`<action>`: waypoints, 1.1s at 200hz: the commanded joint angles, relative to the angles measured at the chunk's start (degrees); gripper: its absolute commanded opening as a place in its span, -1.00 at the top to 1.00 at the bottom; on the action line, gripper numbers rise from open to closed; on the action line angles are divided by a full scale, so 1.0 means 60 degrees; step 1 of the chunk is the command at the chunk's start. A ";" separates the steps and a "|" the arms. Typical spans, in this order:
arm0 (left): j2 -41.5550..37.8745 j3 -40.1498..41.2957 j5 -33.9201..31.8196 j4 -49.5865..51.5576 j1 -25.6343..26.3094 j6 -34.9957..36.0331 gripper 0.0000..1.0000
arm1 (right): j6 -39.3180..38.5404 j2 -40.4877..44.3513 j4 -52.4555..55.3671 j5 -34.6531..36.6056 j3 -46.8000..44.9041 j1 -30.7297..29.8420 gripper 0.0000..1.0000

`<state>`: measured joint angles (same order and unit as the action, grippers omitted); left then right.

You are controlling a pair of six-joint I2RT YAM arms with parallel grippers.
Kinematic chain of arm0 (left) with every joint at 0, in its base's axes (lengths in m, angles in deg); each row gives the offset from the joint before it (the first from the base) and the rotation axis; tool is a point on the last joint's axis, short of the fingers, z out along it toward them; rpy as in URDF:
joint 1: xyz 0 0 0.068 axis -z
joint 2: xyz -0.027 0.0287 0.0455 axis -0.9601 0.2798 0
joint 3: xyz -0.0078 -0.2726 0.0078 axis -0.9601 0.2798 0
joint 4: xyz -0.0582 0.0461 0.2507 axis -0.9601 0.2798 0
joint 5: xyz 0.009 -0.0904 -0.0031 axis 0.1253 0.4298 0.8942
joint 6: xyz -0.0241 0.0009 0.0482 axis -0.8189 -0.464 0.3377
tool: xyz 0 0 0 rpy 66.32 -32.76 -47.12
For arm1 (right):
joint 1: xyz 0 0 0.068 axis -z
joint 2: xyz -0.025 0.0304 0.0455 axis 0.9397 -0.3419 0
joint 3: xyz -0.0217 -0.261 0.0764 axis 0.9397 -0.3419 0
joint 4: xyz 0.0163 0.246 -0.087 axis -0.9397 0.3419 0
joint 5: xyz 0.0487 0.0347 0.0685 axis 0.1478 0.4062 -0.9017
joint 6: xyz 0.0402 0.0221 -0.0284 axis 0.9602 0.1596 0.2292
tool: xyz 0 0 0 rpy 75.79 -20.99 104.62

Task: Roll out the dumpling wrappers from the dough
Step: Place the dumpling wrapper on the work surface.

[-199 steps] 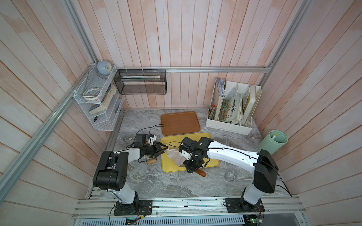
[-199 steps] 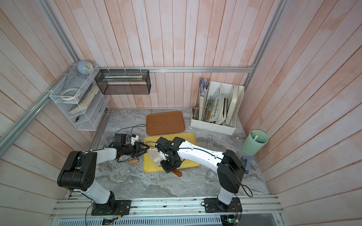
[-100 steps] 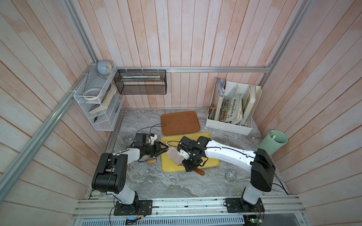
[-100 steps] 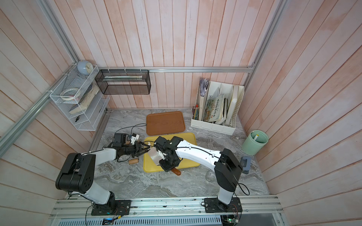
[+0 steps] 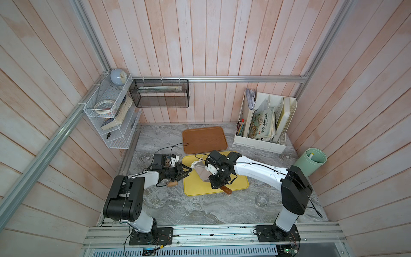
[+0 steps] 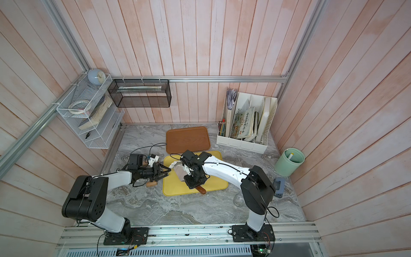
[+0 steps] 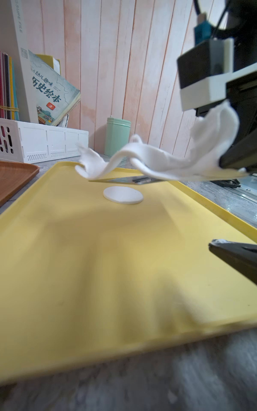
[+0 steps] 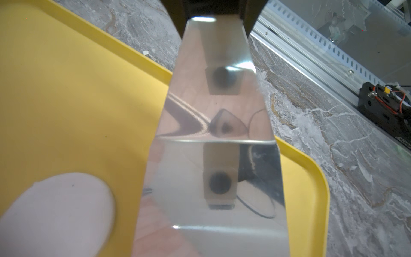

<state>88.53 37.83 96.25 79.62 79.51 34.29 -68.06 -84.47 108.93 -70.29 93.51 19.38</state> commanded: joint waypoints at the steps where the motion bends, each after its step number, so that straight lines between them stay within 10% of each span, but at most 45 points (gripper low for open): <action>1: -0.0153 0.0493 0.0003 -0.0160 0.0055 -0.0040 -0.03 | 0.0256 0.0300 -0.0705 -0.0128 -0.0187 0.0263 1.00; 77: -0.0022 0.0486 -0.0892 0.0327 0.0022 0.0281 -0.03 | -0.0050 0.0417 -0.0233 0.0083 0.0568 0.0309 1.00; 220: 0.0257 0.0021 -0.1032 0.0630 0.0022 0.0680 -0.01 | 0.1371 0.1135 -0.3933 -0.5633 -0.2227 -0.0290 1.00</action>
<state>89.82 39.06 91.55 81.89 79.56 37.07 -63.17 -77.89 92.52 -97.61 84.20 14.94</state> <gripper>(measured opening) 0.505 0.262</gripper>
